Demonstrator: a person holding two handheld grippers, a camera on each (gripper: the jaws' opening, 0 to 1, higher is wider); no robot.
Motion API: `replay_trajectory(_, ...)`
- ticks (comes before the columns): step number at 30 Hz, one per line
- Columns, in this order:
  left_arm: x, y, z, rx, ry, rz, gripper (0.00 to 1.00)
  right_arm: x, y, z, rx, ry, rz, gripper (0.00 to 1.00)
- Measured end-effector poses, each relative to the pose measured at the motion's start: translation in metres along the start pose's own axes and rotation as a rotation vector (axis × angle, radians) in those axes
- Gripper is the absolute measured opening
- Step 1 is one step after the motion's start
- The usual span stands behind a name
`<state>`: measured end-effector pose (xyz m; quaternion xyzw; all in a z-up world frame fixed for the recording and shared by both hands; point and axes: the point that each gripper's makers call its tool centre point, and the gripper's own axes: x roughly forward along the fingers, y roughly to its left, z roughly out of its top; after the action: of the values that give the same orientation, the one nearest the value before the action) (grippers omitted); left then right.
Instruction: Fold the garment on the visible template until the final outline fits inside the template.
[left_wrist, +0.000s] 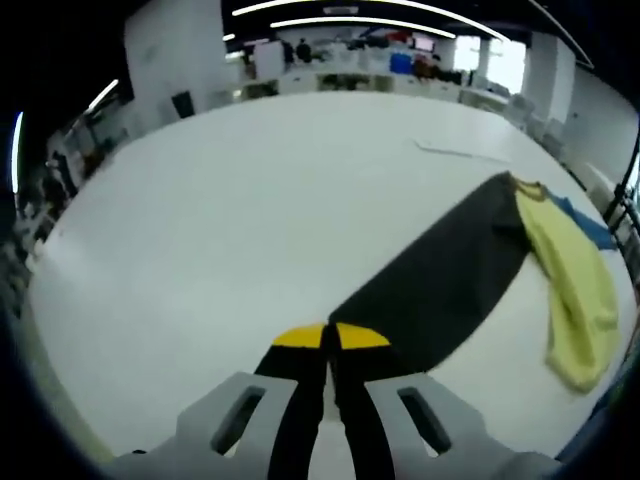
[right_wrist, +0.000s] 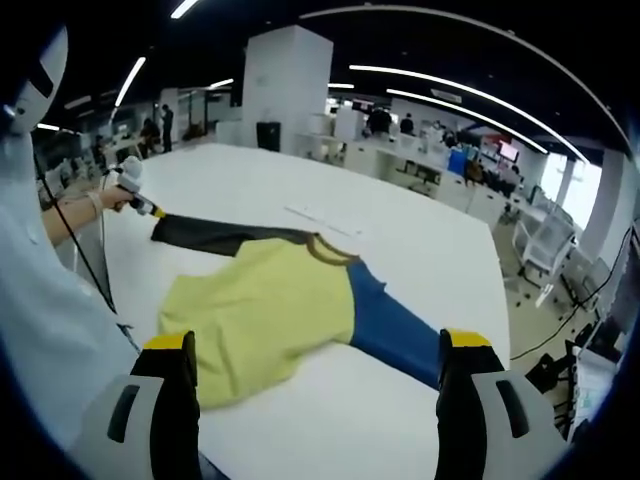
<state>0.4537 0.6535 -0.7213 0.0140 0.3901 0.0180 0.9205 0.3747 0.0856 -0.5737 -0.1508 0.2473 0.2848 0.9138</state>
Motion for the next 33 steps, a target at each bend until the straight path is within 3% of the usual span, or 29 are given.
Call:
replay_trajectory(15,0.009,0.009,0.005,0.001,0.004,0.05,0.0,0.0,0.001,-0.001,0.003,0.006,-0.008,1.0)
replay_trajectory(25,0.014,0.019,-0.001,-0.006,0.014,0.076,0.0,-0.003,0.001,0.001,0.005,0.002,-0.019,1.0)
replay_trajectory(33,0.015,0.026,-0.004,0.042,0.024,0.109,0.0,-0.003,0.004,0.003,-0.002,0.002,-0.016,1.0)
